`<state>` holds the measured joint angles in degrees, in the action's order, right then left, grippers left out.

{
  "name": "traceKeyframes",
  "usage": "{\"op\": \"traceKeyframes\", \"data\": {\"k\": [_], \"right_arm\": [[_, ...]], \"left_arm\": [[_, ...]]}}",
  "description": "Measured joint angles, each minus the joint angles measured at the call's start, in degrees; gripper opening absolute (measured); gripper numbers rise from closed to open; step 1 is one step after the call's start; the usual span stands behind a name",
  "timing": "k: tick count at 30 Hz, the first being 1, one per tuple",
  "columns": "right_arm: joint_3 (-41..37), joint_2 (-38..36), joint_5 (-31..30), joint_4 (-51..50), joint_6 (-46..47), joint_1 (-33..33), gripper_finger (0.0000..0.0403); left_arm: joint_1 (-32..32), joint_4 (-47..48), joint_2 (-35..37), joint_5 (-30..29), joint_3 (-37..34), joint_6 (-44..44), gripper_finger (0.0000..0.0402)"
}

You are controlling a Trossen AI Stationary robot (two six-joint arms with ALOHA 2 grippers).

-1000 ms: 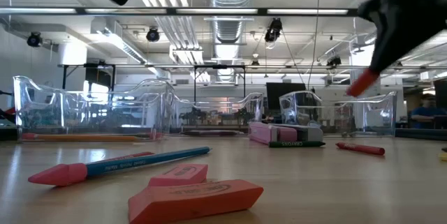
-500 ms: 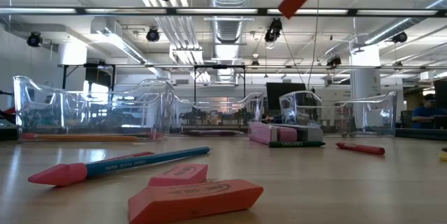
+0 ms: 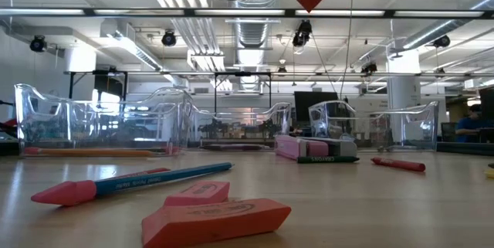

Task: Sort crayons/erasers/pens/pencils in bins
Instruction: Put the orange eraser into the top left transparent bin

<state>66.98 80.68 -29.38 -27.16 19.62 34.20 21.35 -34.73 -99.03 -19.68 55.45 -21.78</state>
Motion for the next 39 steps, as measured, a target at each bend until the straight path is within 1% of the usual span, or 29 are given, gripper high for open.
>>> {"op": "traceKeyframes", "data": {"k": [5,8,11,16,17,21,24,29,31,34,35,37,39], "right_arm": [[0.00,0.00,0.01,0.92,-0.11,0.00,0.0008],[0.00,0.07,0.00,1.24,-0.13,0.00,0.0008],[0.00,0.09,-0.01,1.28,-0.13,0.00,0.0008],[0.00,0.10,-0.06,2.49,-0.15,0.02,0.0008],[0.00,0.10,-0.10,2.50,-0.14,0.02,0.0008],[-0.01,0.11,0.11,2.96,0.31,0.02,0.0013],[0.03,0.11,2.35,4.29,-0.04,-0.03,0.0038],[1.20,0.11,2.40,3.58,-0.13,0.02,0.0116],[1.91,0.11,2.33,2.88,-0.15,0.02,0.0148],[3.14,0.10,2.29,-0.54,-0.05,0.01,0.0184],[3.17,0.02,2.24,-1.54,0.07,0.02,0.0193],[2.86,0.00,2.22,-2.54,0.03,0.02,0.0203],[2.11,0.00,2.22,-2.50,-0.12,0.02,0.0206]], "left_arm": [[-0.40,1.07,-1.98,1.23,1.64,-0.08,0.0204],[-0.53,0.91,-2.31,1.46,2.29,-0.11,0.0186],[-0.63,0.86,-2.31,1.47,2.43,-0.13,0.0142],[-0.79,1.10,-2.31,2.86,2.43,-0.13,0.0030],[-0.78,1.24,-2.31,3.17,2.43,-0.07,0.0017],[-0.77,1.29,-2.30,3.15,2.41,-0.02,0.0011],[-0.75,3.79,-1.60,2.99,2.43,0.02,0.0007],[-0.77,12.15,2.00,-1.46,2.43,0.66,0.0006],[-0.77,18.65,4.63,-3.92,2.37,0.86,0.0005],[-1.51,31.60,9.66,-9.48,2.37,0.49,0.0005],[-2.38,36.68,11.57,-11.35,2.37,0.40,0.0004],[-5.84,46.26,15.72,-13.21,2.36,0.84,0.0004],[-11.42,55.79,19.64,-13.52,2.26,3.49,0.0004]]}}
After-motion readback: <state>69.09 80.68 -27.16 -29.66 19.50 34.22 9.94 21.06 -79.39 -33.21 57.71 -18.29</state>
